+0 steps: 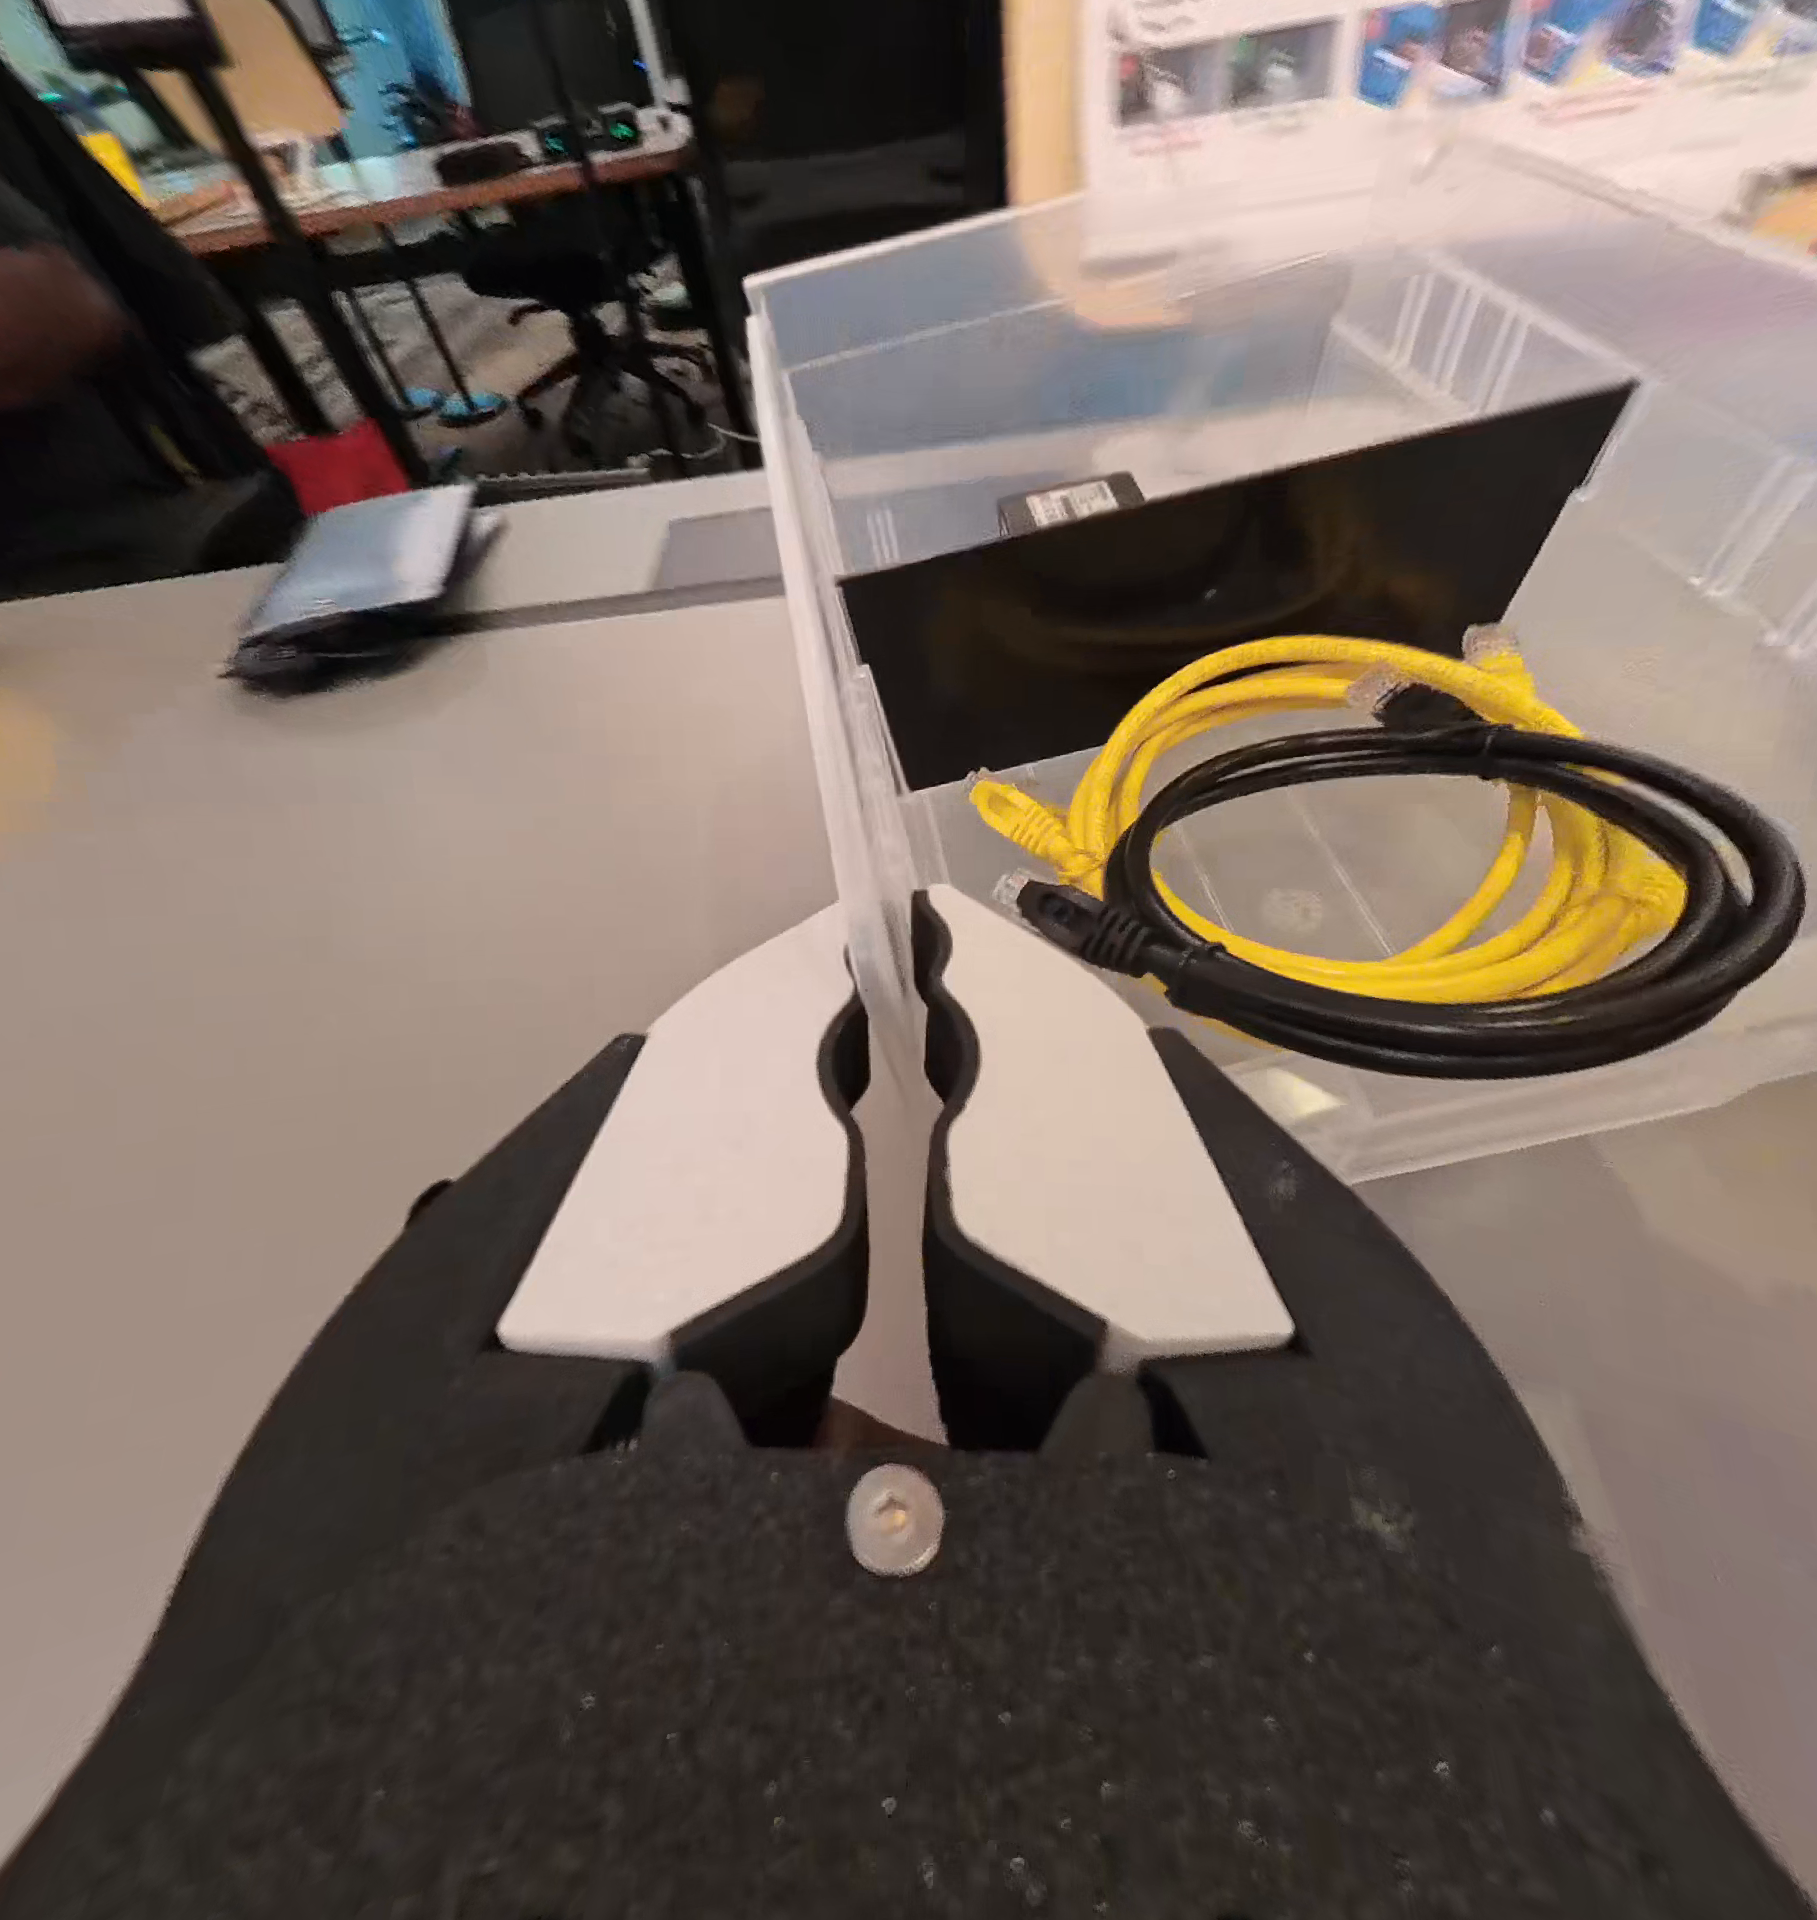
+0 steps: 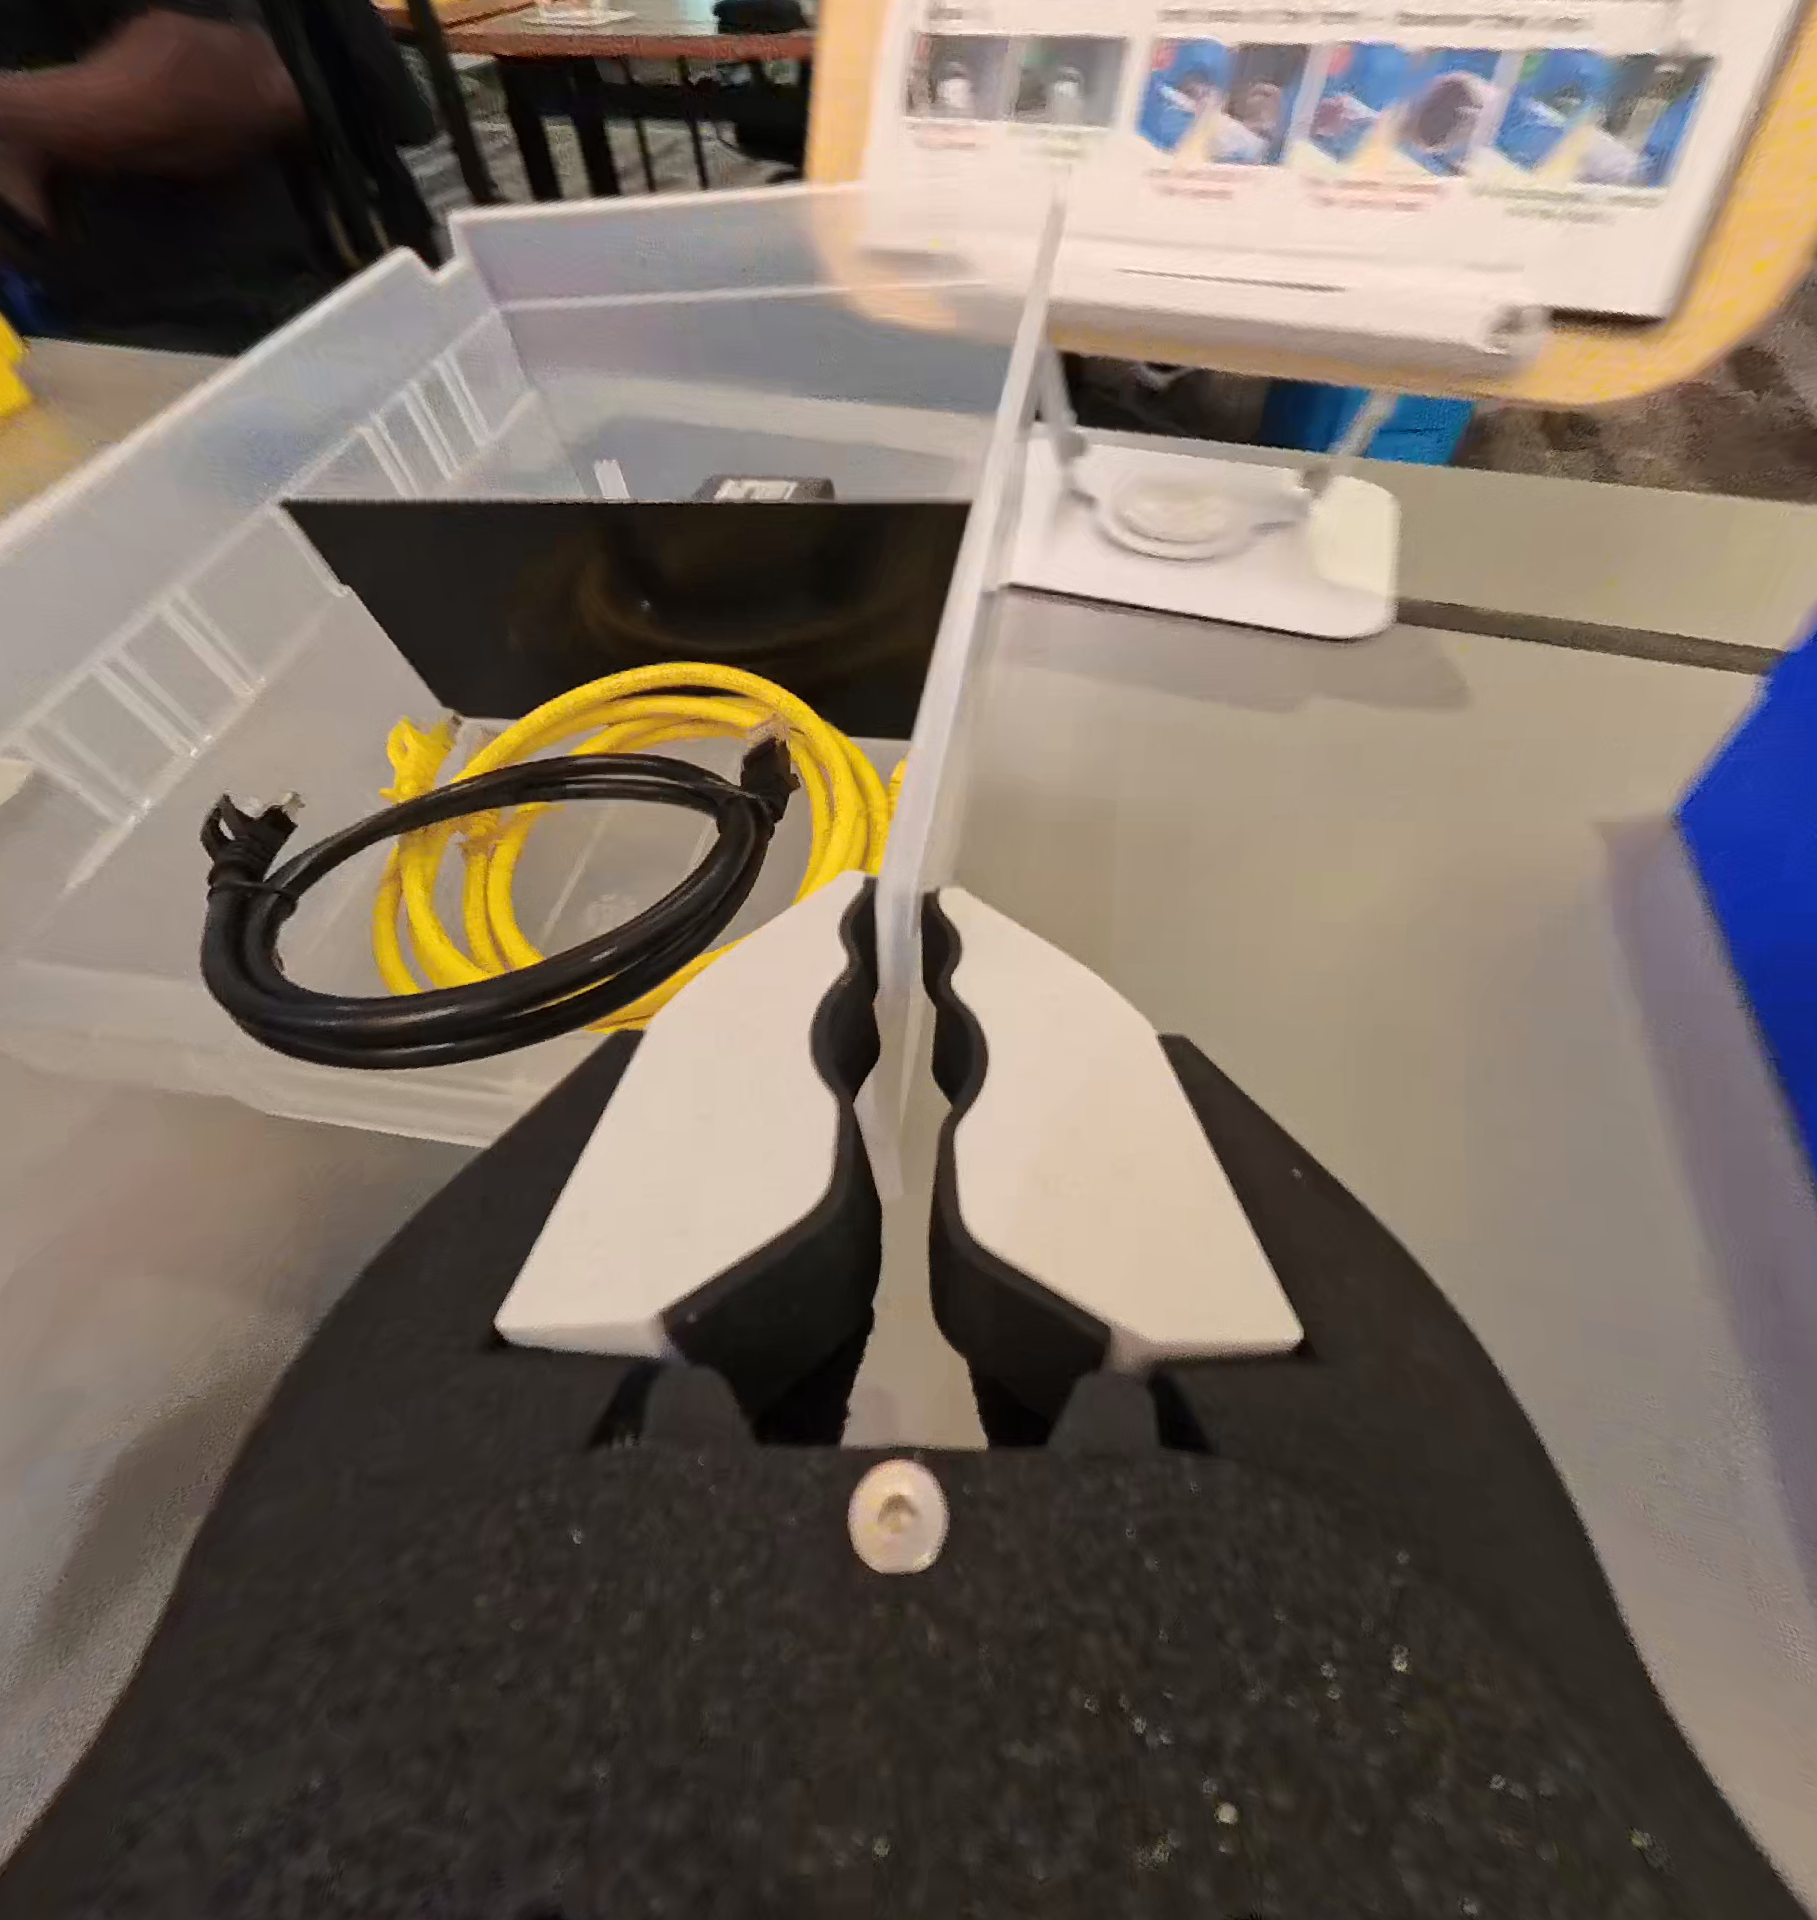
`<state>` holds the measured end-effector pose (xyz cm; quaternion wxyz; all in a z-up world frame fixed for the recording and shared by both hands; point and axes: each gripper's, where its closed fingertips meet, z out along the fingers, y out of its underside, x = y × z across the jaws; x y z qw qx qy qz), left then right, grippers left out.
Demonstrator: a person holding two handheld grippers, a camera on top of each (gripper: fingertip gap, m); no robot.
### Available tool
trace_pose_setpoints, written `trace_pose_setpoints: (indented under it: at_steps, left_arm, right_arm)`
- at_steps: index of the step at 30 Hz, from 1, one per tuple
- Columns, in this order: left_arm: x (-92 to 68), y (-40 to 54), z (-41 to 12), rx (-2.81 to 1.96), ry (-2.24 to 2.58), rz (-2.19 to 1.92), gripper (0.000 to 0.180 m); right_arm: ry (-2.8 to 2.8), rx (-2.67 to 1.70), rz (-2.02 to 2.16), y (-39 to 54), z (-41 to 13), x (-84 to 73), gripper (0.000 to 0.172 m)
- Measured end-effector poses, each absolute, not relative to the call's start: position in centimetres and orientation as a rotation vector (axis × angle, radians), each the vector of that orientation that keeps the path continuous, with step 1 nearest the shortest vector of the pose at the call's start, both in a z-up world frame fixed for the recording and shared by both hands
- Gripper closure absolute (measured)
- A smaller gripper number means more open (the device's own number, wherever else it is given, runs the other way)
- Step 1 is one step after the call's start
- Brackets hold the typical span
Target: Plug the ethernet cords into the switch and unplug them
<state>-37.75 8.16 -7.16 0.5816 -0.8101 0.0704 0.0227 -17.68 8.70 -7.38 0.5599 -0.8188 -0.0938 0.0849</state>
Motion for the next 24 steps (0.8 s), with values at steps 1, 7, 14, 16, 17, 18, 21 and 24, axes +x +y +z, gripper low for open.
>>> trace_pose_setpoints:
  at_steps: [1, 7, 14, 16, 17, 18, 21, 24]
  left_arm:
    - [-39.8, 8.3, -6.8, -1.887, 0.136, 0.053, 0.176]
    - [-50.2, 10.3, -9.3, -1.941, 0.064, 0.038, 0.178]
    - [-54.0, 11.3, -12.1, -1.974, -0.035, -0.088, 0.175]
    - [-54.1, 11.2, -12.2, -1.986, -0.013, -0.018, 0.171]
    - [-53.9, 11.1, -12.2, -1.995, 0.007, 0.006, 0.163]
    - [-53.7, 11.0, -12.3, -2.01, 0.022, 0.028, 0.156]
    - [-55.3, 9.8, -9.8, -1.925, -0.102, 0.193, 0.154]
    - [-54.0, 7.6, -5.7, -1.8, -0.122, 0.144, 0.154]
  right_arm:
    - [-0.231, -1.926, 0.218, 9.1, -7.2, -19.7, 0.166]
    - [-0.322, -1.975, 0.178, 10.1, -10.4, -30.6, 0.166]
    - [-0.39, -2.015, 0.301, 9.0, -13.3, -35.1, 0.157]
    - [-0.431, -2.037, 0.358, 9.0, -13.3, -35.1, 0.155]
    - [-0.472, -2.039, 0.378, 8.9, -13.2, -35.2, 0.154]
    - [-0.504, -2.042, 0.403, 8.6, -13.2, -35.1, 0.153]
    - [-0.593, -2.028, 0.535, 5.7, -10.3, -34.5, 0.155]
    - [-0.717, -1.854, 0.603, 1.9, -3.9, -31.5, 0.15]
